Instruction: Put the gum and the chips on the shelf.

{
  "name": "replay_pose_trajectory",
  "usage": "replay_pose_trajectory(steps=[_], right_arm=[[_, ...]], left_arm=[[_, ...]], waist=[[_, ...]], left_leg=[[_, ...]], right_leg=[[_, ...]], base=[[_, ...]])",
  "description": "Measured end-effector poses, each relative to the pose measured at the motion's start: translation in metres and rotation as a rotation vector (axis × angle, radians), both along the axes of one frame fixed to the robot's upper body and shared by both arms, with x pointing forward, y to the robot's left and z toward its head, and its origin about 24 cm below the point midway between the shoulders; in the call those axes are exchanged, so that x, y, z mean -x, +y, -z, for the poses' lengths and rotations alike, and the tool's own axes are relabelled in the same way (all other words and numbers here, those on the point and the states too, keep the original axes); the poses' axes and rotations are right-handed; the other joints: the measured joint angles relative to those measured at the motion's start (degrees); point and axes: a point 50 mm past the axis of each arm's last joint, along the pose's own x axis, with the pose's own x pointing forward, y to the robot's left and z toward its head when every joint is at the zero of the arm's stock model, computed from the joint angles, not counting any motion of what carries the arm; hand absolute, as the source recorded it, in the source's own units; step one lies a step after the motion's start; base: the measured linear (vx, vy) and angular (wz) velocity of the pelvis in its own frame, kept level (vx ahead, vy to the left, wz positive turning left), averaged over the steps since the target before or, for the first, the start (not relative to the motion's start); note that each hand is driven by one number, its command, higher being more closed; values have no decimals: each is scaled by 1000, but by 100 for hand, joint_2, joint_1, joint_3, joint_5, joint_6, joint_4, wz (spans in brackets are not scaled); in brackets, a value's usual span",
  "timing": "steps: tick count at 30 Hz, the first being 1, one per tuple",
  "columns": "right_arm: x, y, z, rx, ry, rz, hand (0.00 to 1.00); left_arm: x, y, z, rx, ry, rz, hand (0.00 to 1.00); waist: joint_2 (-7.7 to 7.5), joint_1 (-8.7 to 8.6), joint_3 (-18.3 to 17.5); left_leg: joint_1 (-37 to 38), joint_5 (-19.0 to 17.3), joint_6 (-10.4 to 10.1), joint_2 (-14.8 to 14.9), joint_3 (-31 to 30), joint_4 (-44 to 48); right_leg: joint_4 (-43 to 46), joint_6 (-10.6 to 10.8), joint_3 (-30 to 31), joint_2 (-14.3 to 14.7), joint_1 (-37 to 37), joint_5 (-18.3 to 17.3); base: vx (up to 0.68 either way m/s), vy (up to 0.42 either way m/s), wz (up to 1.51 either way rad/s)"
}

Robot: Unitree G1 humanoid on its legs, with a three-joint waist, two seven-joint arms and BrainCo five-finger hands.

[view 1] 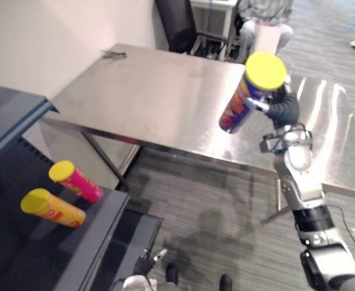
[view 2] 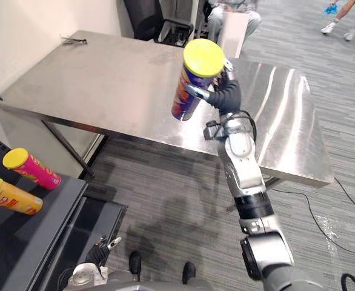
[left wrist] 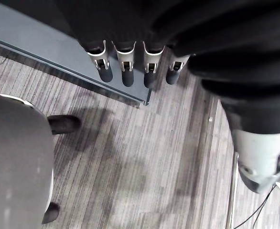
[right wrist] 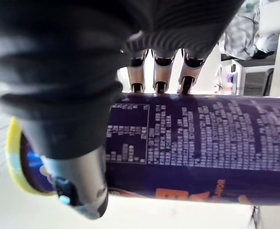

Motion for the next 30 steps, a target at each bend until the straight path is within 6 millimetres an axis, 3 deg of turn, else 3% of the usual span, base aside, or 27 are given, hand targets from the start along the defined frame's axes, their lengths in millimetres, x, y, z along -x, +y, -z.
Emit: replay_pose_trajectory(steps=[5,8,19,23,25,26,28,30], right_arm=[[25,-28,10,19,-14,55,100],[30,-39,11,6,-16,97,100],[49,-75,19,-33,-24,245,100],[53,-74,31,-75,10,255,100],[52,-68,36,-103,23,239,100],[51,-62,38,-136,28,211,100],[51,-58,41,-154,39,189,100],[50,-53,41,-177,40,163,100]], left_arm=[[8,1,2,6,19,-5,0],[12,2,3,8,29,-4,0],[17,2,5,-7,55,24,0],[19,3,6,-5,65,23,0],[19,4,6,-7,63,12,0],[18,6,6,-8,59,-3,0],[16,7,5,-10,52,-9,0],[10,10,2,-16,27,-13,0]], waist=[[14,-103,-143],[11,-213,-188],[0,-238,-373],[-26,-284,-355],[-42,-251,-329],[-26,-255,-294],[73,-261,-229],[61,-206,-146]], left_leg=[[85,-9,-11,17,110,-30],[85,-14,-18,8,110,-33],[240,-14,-15,-1,92,3],[384,-67,-21,-38,-64,147],[283,-275,-42,-35,-155,549],[41,-473,-79,7,-300,1023],[-356,-585,-136,86,-629,1490],[-666,-558,-229,141,-958,1663]], right_leg=[[7,-7,117,15,8,-15],[14,21,115,2,6,-31],[224,-53,99,-6,80,-68],[931,-77,-32,-84,39,-481],[1282,-106,-71,-121,-3,-691],[1486,-156,-193,-124,-48,-803],[1620,-239,-495,-66,-100,-871],[1796,-335,-792,1,-247,-933]], base=[[-44,-3,-12],[-12,3,-1],[13,-1,0],[-23,-11,20],[-68,-38,22],[-73,-57,38],[-138,-107,74],[-165,-138,86]])
